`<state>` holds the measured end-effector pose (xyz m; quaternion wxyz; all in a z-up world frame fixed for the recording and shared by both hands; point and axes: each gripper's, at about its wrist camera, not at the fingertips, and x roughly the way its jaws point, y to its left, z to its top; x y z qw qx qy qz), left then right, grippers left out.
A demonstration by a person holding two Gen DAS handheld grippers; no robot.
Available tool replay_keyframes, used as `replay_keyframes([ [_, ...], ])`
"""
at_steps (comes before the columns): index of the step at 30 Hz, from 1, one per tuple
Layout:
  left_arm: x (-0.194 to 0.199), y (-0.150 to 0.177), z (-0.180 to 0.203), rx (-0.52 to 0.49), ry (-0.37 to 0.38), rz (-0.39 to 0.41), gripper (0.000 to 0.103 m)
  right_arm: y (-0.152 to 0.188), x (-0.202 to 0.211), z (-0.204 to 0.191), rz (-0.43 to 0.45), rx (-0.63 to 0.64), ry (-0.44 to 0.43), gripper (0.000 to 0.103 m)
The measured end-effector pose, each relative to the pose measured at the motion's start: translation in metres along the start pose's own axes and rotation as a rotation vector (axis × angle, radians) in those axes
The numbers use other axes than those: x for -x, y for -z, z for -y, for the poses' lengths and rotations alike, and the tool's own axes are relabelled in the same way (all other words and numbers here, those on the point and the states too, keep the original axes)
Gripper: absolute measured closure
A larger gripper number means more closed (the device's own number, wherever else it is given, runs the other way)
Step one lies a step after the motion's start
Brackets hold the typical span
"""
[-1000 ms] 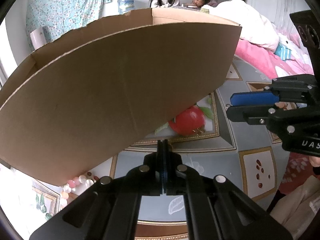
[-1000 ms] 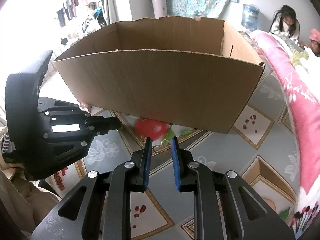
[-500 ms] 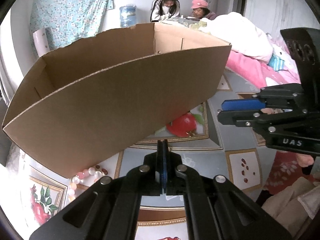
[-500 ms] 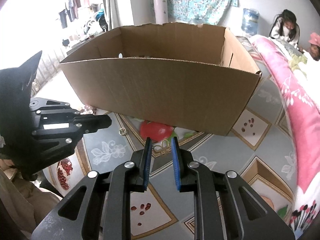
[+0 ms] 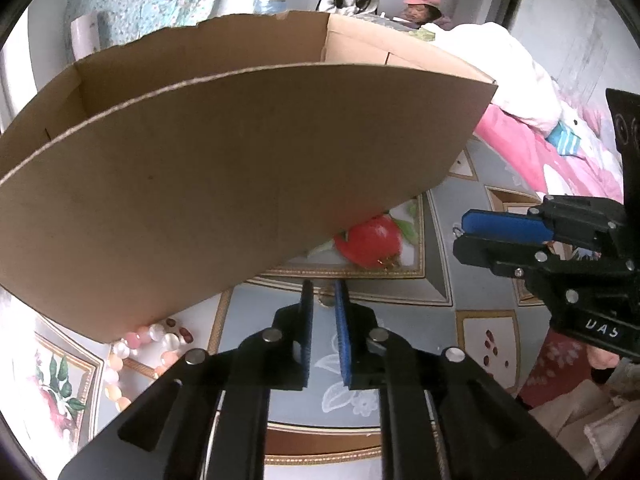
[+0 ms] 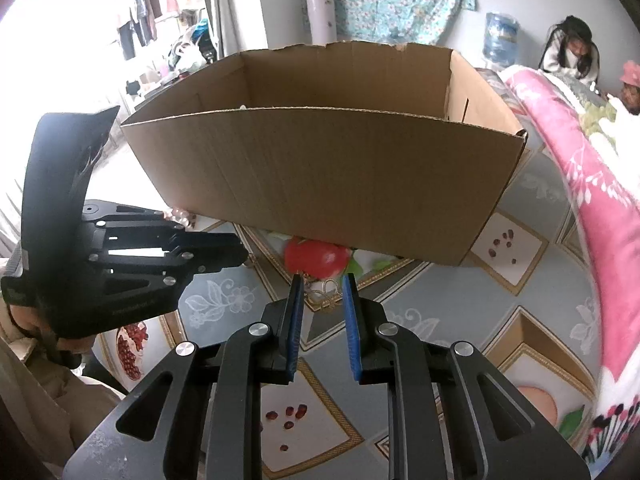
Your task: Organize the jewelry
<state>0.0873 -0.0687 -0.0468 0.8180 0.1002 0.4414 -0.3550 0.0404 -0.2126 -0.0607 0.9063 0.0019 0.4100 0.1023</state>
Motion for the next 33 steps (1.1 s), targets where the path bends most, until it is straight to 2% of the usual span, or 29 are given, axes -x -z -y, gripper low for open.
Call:
replay_keyframes([
  [7, -0.002, 0.001, 0.004, -0.008, 0.012, -0.047, 0.091, 0.001, -0.006, 0.006, -0.005, -0.013, -0.004, 0.085],
  [20, -0.008, -0.007, 0.001, 0.009, 0.022, -0.050, 0.091, 0.002, -0.013, 0.009, -0.009, -0.030, -0.009, 0.085],
  [26, -0.010, -0.010, 0.005, -0.008, -0.010, -0.058, 0.091, 0.002, -0.014, 0.010, -0.009, -0.031, -0.011, 0.085],
  [33, -0.012, -0.008, 0.018, -0.068, -0.086, -0.051, 0.091, 0.002, -0.014, 0.011, -0.008, -0.030, -0.009, 0.085],
])
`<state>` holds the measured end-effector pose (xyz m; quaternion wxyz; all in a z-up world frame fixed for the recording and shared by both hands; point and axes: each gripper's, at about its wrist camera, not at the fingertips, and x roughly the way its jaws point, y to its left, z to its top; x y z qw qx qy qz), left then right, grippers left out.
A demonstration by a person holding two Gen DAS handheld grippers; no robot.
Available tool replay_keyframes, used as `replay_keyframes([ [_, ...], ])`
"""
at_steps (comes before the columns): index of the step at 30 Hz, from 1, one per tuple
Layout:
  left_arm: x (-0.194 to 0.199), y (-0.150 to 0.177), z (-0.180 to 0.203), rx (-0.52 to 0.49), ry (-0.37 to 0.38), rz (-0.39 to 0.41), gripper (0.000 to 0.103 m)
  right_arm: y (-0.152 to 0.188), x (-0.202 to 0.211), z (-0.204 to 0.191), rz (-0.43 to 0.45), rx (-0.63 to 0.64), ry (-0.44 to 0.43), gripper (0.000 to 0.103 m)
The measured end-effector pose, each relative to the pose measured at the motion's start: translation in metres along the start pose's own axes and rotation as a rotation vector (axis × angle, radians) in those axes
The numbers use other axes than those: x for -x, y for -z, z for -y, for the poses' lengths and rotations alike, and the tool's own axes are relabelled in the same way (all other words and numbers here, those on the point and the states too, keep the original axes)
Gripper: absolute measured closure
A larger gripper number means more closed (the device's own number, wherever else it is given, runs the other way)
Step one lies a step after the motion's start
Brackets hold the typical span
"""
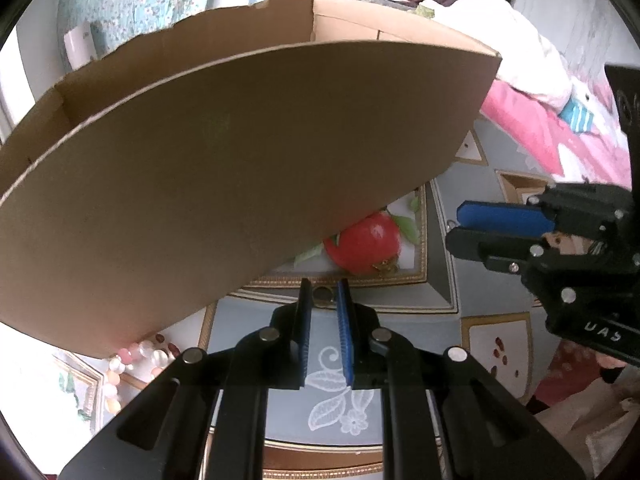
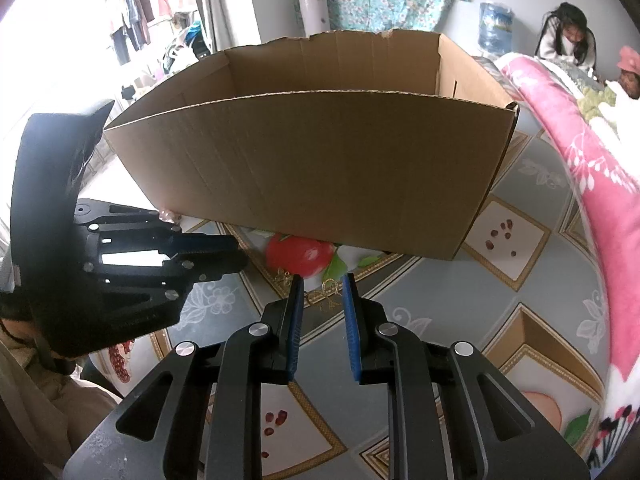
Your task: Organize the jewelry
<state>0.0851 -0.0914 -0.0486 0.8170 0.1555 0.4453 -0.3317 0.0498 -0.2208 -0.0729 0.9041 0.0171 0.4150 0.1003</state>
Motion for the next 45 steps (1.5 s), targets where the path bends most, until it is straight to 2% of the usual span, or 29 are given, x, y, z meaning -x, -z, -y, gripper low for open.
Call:
replay_keyframes([
  [5, 0.000, 0.002, 0.008, -0.042, -0.047, 0.014, 0.093, 0.001, 0.001, 0.000, 0.008, 0.001, 0.006, 0.085],
  [12, 0.002, 0.004, 0.007, -0.048, -0.045, 0.034, 0.093, 0.003, 0.008, -0.003, 0.027, 0.004, 0.021, 0.085],
  [19, 0.015, 0.010, -0.001, -0.027, -0.005, 0.070, 0.093, 0.002, 0.016, -0.008, 0.045, 0.017, 0.030, 0.085],
  [25, 0.069, 0.003, -0.012, -0.016, 0.094, 0.176, 0.093, -0.016, 0.044, -0.010, 0.120, 0.032, -0.007, 0.086],
  [29, 0.116, -0.014, -0.022, -0.003, 0.150, 0.304, 0.093, -0.038, 0.066, -0.009, 0.204, 0.049, -0.048, 0.086],
  [32, 0.137, -0.033, -0.027, 0.016, 0.173, 0.378, 0.093, -0.056, 0.076, -0.004, 0.256, 0.055, -0.068, 0.086],
  [34, 0.138, -0.043, -0.030, 0.018, 0.161, 0.404, 0.093, -0.069, 0.078, 0.001, 0.285, 0.067, -0.067, 0.086],
  [35, 0.134, -0.050, -0.033, 0.023, 0.143, 0.401, 0.093, -0.075, 0.077, 0.002, 0.292, 0.073, -0.066, 0.086],
  [37, 0.121, -0.061, -0.041, 0.049, 0.158, 0.380, 0.093, -0.088, 0.069, 0.010, 0.294, 0.073, -0.075, 0.086],
  [39, 0.101, -0.072, -0.048, 0.092, 0.165, 0.329, 0.093, -0.099, 0.057, 0.019, 0.276, 0.065, -0.087, 0.086],
  [45, 0.063, -0.095, -0.064, 0.181, 0.225, 0.238, 0.092, -0.128, 0.015, 0.031, 0.196, 0.123, -0.031, 0.086],
])
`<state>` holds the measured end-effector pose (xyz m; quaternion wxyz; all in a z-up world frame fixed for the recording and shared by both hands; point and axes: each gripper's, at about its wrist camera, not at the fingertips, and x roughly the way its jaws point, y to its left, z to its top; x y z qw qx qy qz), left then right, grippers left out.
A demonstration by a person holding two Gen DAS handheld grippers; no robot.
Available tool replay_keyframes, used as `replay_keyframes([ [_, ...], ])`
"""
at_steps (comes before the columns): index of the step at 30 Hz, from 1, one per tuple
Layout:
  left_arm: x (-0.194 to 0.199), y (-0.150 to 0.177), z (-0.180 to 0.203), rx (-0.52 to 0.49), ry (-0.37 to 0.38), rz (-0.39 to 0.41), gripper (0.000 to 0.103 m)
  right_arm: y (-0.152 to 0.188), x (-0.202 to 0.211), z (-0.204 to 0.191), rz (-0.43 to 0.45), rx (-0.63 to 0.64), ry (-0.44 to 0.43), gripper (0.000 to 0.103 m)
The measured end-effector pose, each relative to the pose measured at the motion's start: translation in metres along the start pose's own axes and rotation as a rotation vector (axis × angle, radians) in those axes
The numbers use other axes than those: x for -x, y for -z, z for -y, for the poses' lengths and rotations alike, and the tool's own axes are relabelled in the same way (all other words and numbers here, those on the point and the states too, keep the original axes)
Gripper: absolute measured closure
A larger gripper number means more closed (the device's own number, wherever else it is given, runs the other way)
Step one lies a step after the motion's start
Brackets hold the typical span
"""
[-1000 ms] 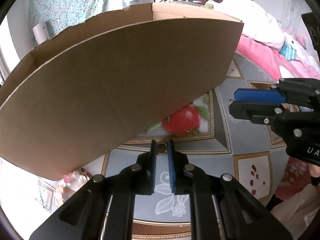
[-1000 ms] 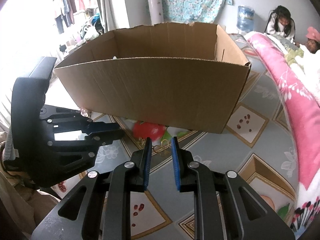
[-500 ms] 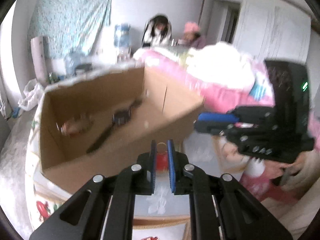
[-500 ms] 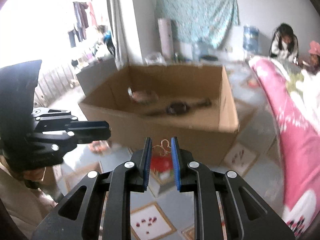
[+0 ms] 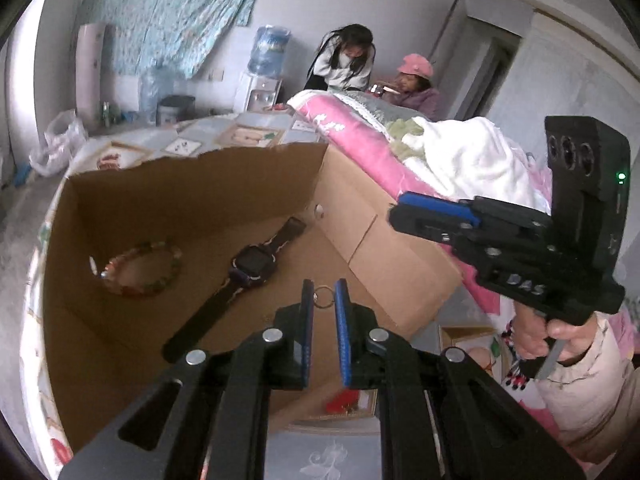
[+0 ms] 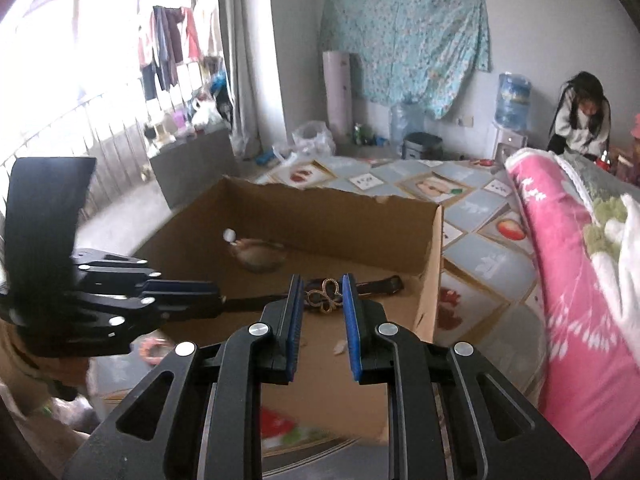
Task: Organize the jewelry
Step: 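Carry the ring and earrings into the box and open both tools, then withdraw both tools from the box and move the left tool toward the pink bead bracelet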
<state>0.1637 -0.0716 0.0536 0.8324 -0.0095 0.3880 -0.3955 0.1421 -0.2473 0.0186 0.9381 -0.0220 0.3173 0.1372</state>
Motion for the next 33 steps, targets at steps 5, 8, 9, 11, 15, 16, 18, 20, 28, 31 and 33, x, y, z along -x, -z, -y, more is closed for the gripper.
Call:
replay_keyframes([
  [5, -0.020, -0.001, -0.010, 0.073, 0.045, -0.069, 0.086, -0.009, -0.016, 0.012, -0.018, 0.001, 0.030, 0.083],
  [8, -0.017, 0.002, -0.014, 0.112, 0.073, -0.074, 0.063, -0.010, -0.011, 0.017, 0.005, -0.016, 0.029, 0.082],
  [9, -0.016, 0.002, -0.015, 0.120, 0.088, -0.073, 0.060, -0.010, -0.008, 0.017, 0.013, -0.021, 0.031, 0.081],
  [11, -0.015, 0.002, -0.016, 0.123, 0.086, -0.071, 0.060, -0.010, -0.003, 0.022, 0.028, -0.035, 0.036, 0.081],
  [15, -0.008, 0.002, -0.016, 0.128, 0.084, -0.051, 0.059, -0.006, 0.012, 0.031, 0.061, -0.081, 0.037, 0.080],
  [16, -0.004, 0.002, -0.015, 0.127, 0.079, -0.039, 0.058, -0.005, 0.018, 0.033, 0.072, -0.097, 0.039, 0.078],
  [18, 0.002, 0.001, -0.015, 0.122, 0.072, -0.022, 0.056, -0.001, 0.030, 0.038, 0.096, -0.130, 0.036, 0.076],
  [20, 0.011, 0.002, -0.014, 0.118, 0.059, 0.002, 0.055, 0.003, 0.040, 0.042, 0.117, -0.154, 0.039, 0.072],
  [28, 0.049, 0.007, -0.009, 0.075, -0.010, 0.089, 0.046, 0.032, 0.077, 0.057, 0.161, -0.300, 0.027, 0.065],
  [31, 0.064, 0.014, -0.007, 0.052, -0.043, 0.118, 0.041, 0.048, 0.083, 0.058, 0.143, -0.333, 0.040, 0.061],
  [33, 0.076, 0.019, -0.007, 0.037, -0.069, 0.136, 0.037, 0.060, 0.084, 0.057, 0.118, -0.351, 0.045, 0.060],
])
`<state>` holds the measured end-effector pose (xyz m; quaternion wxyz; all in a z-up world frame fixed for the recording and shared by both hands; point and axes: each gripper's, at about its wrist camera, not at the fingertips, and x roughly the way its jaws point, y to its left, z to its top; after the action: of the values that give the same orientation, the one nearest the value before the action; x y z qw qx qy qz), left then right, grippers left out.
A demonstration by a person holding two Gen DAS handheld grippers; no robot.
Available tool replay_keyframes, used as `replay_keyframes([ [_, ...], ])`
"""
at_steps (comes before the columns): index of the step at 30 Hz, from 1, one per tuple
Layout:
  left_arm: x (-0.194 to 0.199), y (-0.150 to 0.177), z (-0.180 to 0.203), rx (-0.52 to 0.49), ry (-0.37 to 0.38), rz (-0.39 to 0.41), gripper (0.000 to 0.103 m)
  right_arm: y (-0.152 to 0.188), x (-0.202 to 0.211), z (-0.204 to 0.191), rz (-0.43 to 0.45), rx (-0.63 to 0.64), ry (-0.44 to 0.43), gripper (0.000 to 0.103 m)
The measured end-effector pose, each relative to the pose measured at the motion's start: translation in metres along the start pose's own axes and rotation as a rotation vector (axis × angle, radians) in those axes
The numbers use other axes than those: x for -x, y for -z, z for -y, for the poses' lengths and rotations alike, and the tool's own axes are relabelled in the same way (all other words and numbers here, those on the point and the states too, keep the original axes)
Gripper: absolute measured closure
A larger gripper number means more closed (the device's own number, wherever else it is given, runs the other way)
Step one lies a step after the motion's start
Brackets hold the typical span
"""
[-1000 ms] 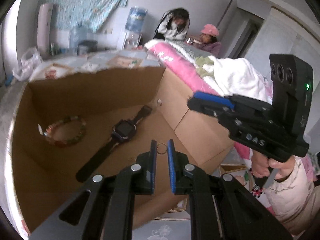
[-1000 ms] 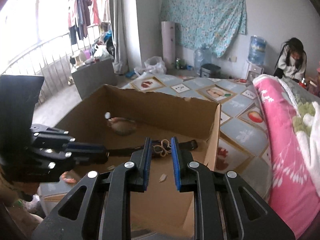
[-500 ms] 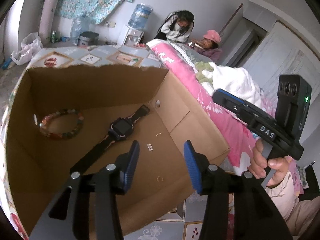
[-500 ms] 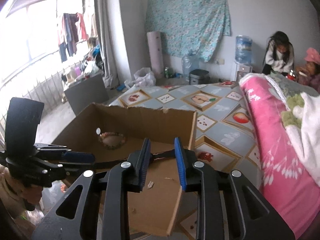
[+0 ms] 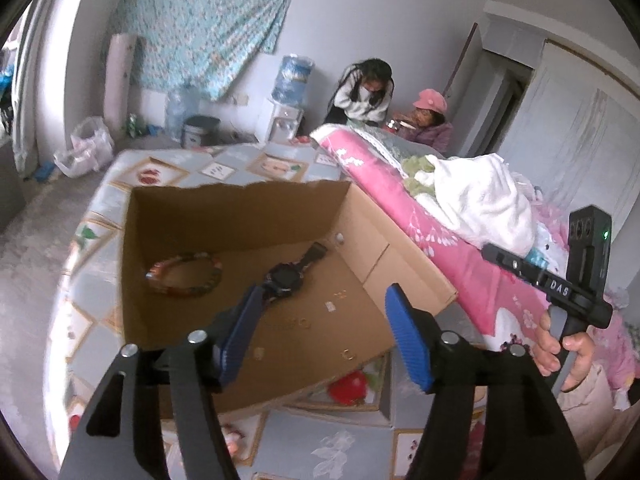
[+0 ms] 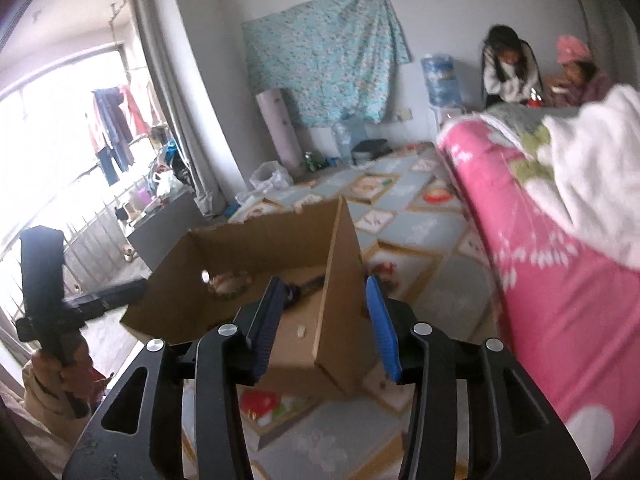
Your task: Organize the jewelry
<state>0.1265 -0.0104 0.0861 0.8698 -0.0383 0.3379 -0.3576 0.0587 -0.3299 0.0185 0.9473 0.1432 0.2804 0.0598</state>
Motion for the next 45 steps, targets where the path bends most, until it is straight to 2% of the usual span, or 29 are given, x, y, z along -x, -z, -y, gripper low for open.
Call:
replay_keyframes([
  [3, 0.021, 0.010, -0.003, -0.034, -0.041, 0.024, 0.032, 0.021, -0.001, 0.002, -0.065, -0.022, -0.004, 0.058],
  [7, 0.035, 0.026, -0.009, -0.052, -0.100, 0.007, 0.025, 0.051, -0.012, -0.008, -0.173, -0.009, -0.013, 0.054],
  [13, 0.035, 0.063, -0.025, -0.034, -0.201, -0.087, 0.023, 0.084, -0.038, -0.045, -0.285, 0.055, -0.067, 0.050],
  [18, 0.017, 0.096, -0.028, -0.060, -0.284, -0.173, 0.023, 0.102, -0.061, -0.074, -0.350, 0.114, -0.070, 0.050],
  [22, -0.001, 0.109, -0.025, -0.077, -0.297, -0.213, 0.023, 0.110, -0.071, -0.084, -0.372, 0.123, -0.051, 0.050],
  [28, -0.020, 0.117, -0.019, -0.121, -0.291, -0.223, 0.023, 0.113, -0.075, -0.082, -0.377, 0.095, -0.042, 0.050],
  [31, -0.029, 0.121, -0.016, -0.159, -0.299, -0.242, 0.032, 0.112, -0.075, -0.083, -0.371, 0.090, -0.043, 0.050],
  [33, -0.034, 0.122, -0.018, -0.164, -0.301, -0.262, 0.042, 0.111, -0.072, -0.085, -0.359, 0.092, -0.047, 0.050],
  [39, -0.050, 0.126, -0.030, -0.143, -0.311, -0.335, 0.053, 0.114, -0.071, -0.087, -0.348, 0.085, -0.077, 0.050],
  [42, -0.052, 0.126, -0.029, -0.151, -0.310, -0.329, 0.056, 0.114, -0.072, -0.087, -0.346, 0.083, -0.085, 0.050],
  [45, -0.053, 0.126, -0.028, -0.156, -0.310, -0.318, 0.066, 0.114, -0.070, -0.084, -0.339, 0.075, -0.093, 0.050],
])
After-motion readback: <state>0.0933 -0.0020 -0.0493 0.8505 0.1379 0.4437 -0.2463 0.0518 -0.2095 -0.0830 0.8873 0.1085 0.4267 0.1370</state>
